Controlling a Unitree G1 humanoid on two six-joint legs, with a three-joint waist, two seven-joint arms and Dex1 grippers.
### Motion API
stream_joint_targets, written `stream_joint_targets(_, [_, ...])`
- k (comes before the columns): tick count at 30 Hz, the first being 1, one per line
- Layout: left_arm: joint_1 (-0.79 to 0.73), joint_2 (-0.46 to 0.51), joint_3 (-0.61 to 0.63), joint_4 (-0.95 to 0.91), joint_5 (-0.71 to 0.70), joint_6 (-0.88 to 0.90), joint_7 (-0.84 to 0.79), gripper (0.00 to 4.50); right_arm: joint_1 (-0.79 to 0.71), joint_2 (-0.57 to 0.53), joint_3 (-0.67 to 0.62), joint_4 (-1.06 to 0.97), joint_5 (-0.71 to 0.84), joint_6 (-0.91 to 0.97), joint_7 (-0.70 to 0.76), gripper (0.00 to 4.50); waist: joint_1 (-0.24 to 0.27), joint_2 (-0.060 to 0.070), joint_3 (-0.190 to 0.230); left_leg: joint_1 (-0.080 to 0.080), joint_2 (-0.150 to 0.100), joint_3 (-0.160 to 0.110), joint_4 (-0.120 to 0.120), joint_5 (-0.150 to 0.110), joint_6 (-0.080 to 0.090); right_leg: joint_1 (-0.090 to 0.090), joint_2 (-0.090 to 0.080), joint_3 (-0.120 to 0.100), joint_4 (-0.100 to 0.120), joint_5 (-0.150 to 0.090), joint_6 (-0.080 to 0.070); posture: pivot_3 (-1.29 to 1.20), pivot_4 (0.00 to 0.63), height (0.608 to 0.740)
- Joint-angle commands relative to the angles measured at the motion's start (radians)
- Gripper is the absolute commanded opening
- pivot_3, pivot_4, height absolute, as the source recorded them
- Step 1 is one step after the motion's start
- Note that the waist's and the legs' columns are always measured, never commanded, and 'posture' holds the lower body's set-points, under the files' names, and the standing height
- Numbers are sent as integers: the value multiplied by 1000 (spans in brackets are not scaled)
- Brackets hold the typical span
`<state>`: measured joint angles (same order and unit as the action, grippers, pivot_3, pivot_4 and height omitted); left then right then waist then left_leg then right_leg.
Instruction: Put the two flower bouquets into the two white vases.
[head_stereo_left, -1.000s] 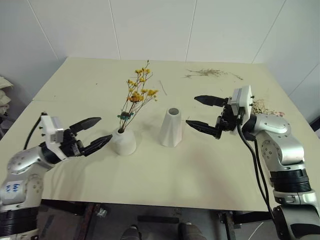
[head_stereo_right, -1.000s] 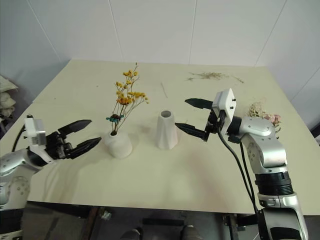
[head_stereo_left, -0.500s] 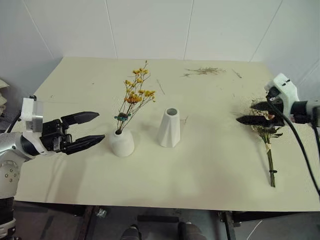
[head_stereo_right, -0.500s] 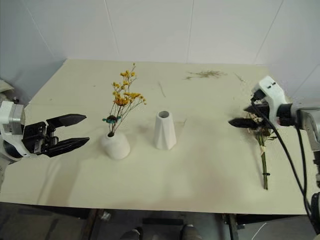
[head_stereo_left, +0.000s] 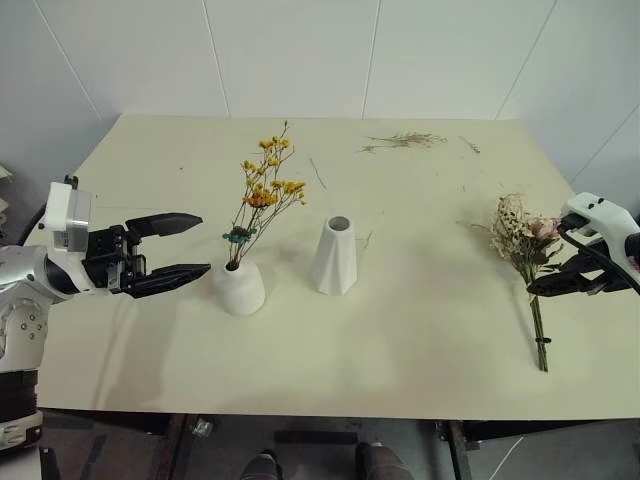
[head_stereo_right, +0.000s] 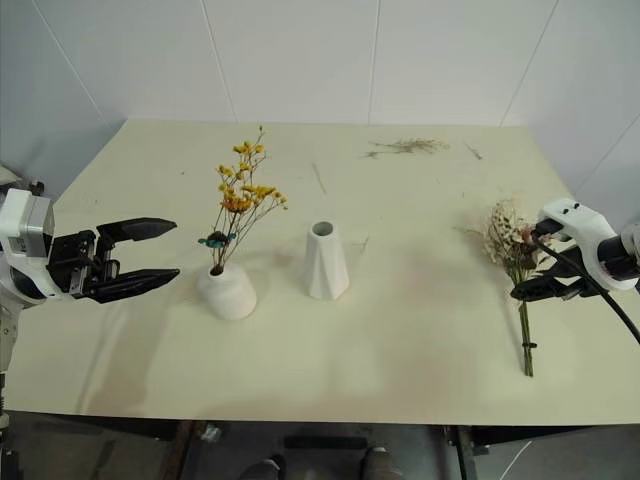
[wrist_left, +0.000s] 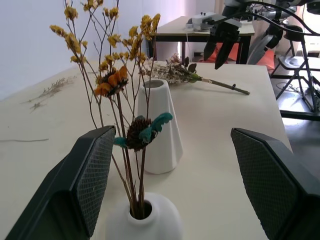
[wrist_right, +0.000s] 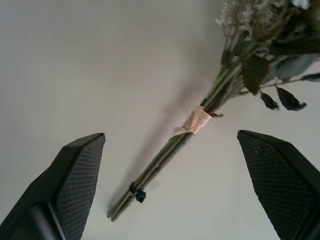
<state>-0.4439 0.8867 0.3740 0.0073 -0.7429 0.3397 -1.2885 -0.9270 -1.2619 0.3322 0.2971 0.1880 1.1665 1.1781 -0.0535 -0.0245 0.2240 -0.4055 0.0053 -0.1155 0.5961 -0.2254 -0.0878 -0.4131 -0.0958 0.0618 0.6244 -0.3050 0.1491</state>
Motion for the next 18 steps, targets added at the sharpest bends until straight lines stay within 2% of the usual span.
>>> stream_joint_targets(1, [22,6,34,-69,-23,7,13,3950,-26,81,-20,136,-41,35,-80,4500,-4,0,0,0,0,0,0,0,0,0,0,0,0,0,0,0,150,740])
stream_joint_targets(9, [101,7,91,-167,-51,39,61,3950,-82,216,-11,390,-132,-92,-172,4500,-2,3,2,0,0,0,1,0,0,-1,0,1,2,0,0,0,150,740])
stream_joint_targets(15, [144,6,120,-224,-68,54,90,3950,-127,286,-3,510,-184,-160,-162,4500,-4,3,2,0,0,0,2,0,0,-1,0,1,3,0,0,0,150,740])
stream_joint_targets(18, [148,11,124,-230,-73,56,90,3982,-140,311,-6,533,-198,-166,-148,3516,-5,3,2,1,0,0,4,0,0,1,0,1,4,1,1,0,150,740])
